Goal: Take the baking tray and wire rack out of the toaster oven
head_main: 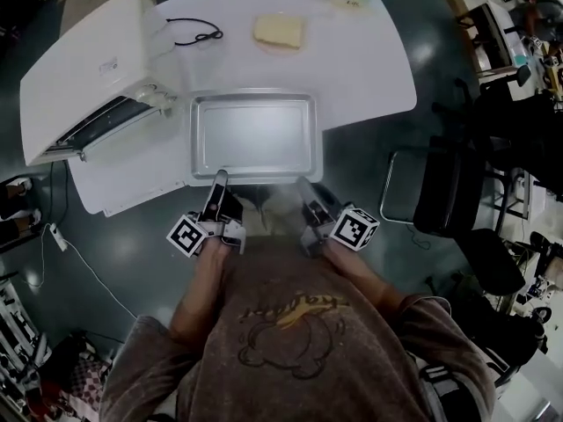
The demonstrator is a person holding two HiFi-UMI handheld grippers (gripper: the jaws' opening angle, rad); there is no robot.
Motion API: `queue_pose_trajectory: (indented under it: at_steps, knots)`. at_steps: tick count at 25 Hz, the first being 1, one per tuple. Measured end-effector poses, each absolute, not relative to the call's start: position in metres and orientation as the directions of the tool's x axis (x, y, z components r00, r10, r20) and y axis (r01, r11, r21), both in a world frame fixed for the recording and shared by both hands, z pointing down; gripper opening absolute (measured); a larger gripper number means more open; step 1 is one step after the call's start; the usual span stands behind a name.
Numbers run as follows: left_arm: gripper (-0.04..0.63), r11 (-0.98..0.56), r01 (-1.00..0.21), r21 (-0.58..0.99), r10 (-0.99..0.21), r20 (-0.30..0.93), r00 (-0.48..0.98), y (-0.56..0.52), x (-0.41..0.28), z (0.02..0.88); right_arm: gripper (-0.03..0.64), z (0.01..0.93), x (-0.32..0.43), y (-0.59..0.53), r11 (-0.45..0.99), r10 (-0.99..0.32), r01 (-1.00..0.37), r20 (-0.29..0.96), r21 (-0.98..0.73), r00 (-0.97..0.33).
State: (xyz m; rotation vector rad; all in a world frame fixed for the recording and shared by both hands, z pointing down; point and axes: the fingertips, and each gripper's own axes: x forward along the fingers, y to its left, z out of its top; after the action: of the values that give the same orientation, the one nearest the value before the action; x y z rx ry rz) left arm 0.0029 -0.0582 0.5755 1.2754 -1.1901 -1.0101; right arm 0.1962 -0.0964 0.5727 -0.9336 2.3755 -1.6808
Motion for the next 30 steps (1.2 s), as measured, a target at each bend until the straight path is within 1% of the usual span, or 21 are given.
queue_pose_trajectory:
  at_steps: [8, 11, 16, 22, 25, 26, 28, 30]
  knots:
    - [0.082, 0.083, -0.101, 0.991, -0.973, 0.102, 0.209, -0.11, 0.036, 0.597, 0.077, 0.598, 0.234, -0.134, 0.146, -0.575, -0.44, 0.286, -0.886, -0.767]
    - [0.083, 0.107, -0.096, 0.99, -0.969, 0.125, 0.214, -0.124, 0.037, 0.614, 0.077, 0.61, 0.233, -0.149, 0.128, -0.586, -0.44, 0.29, -0.889, -0.756]
    - [0.084, 0.146, -0.142, 0.979, -0.959, 0.175, 0.221, -0.144, 0.033, 0.635, 0.077, 0.629, 0.232, -0.166, 0.083, -0.606, -0.441, 0.306, -0.893, -0.734]
    - [0.08, 0.2, -0.141, 0.97, -0.948, 0.228, 0.223, -0.159, 0.029, 0.642, 0.071, 0.631, 0.226, -0.183, 0.069, -0.627, -0.431, 0.296, -0.9, -0.72]
    - [0.093, 0.247, -0.168, 0.954, -0.926, 0.284, 0.25, -0.157, 0.03, 0.649, 0.061, 0.634, 0.225, -0.191, 0.05, -0.645, -0.436, 0.304, -0.899, -0.701]
    - [0.106, 0.262, -0.17, 0.95, -0.917, 0.3, 0.264, -0.156, 0.03, 0.649, 0.061, 0.637, 0.225, -0.193, 0.038, -0.651, -0.439, 0.311, -0.898, -0.692]
    - [0.129, 0.291, -0.159, 0.944, -0.901, 0.326, 0.286, -0.151, 0.029, 0.651, 0.061, 0.643, 0.227, -0.195, 0.01, -0.665, -0.444, 0.326, -0.896, -0.672]
    - [0.132, 0.314, -0.154, 0.937, -0.886, 0.347, 0.309, -0.139, 0.027, 0.65, 0.06, 0.648, 0.227, -0.195, -0.015, -0.672, -0.446, 0.34, -0.895, -0.658]
